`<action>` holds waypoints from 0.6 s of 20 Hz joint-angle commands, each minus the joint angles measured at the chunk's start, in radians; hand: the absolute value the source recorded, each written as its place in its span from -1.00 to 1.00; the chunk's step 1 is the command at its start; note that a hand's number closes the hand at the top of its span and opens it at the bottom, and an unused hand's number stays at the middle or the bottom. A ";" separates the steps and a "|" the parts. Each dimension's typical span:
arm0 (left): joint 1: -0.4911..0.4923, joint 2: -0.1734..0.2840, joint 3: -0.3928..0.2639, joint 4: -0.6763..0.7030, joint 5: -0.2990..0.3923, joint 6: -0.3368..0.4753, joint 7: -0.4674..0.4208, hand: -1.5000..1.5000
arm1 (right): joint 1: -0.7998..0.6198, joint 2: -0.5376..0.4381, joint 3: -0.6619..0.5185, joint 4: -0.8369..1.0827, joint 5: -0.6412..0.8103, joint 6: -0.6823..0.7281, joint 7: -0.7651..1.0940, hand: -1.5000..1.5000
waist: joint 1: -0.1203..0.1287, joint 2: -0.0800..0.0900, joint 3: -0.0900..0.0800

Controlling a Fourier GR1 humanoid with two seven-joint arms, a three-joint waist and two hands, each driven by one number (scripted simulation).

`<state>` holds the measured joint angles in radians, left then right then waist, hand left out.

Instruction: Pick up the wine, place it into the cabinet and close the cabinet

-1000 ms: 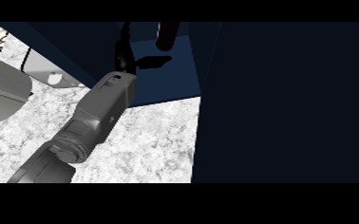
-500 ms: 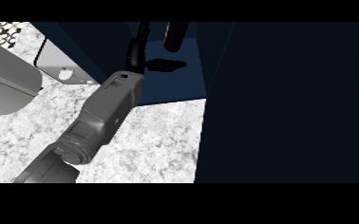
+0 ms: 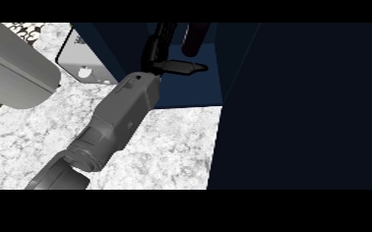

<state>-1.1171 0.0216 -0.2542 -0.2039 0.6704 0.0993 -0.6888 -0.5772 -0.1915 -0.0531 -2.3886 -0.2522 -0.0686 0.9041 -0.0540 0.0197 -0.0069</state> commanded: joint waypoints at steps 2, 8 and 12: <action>-0.013 0.029 -0.004 -0.084 -0.020 -0.018 0.081 -1.00 | 0.040 -0.001 0.011 -0.072 0.045 -0.033 0.022 -1.00 | 0.050 -0.026 0.007; 0.129 0.009 -0.064 -0.302 -0.078 0.046 0.086 -1.00 | 0.099 -0.009 0.028 -0.114 0.026 -0.025 0.032 -1.00 | 0.069 -0.032 0.007; 0.176 0.006 -0.126 -0.501 -0.108 0.078 0.206 -1.00 | -0.034 -0.038 0.016 -0.006 0.047 -0.055 0.050 -1.00 | 0.087 -0.037 0.006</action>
<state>-0.9942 0.0182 -0.3301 -0.5490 0.5955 0.1489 -0.5554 -0.5584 -0.2195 -0.0417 -2.3953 -0.2182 -0.1035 0.9284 0.0140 -0.0117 -0.0004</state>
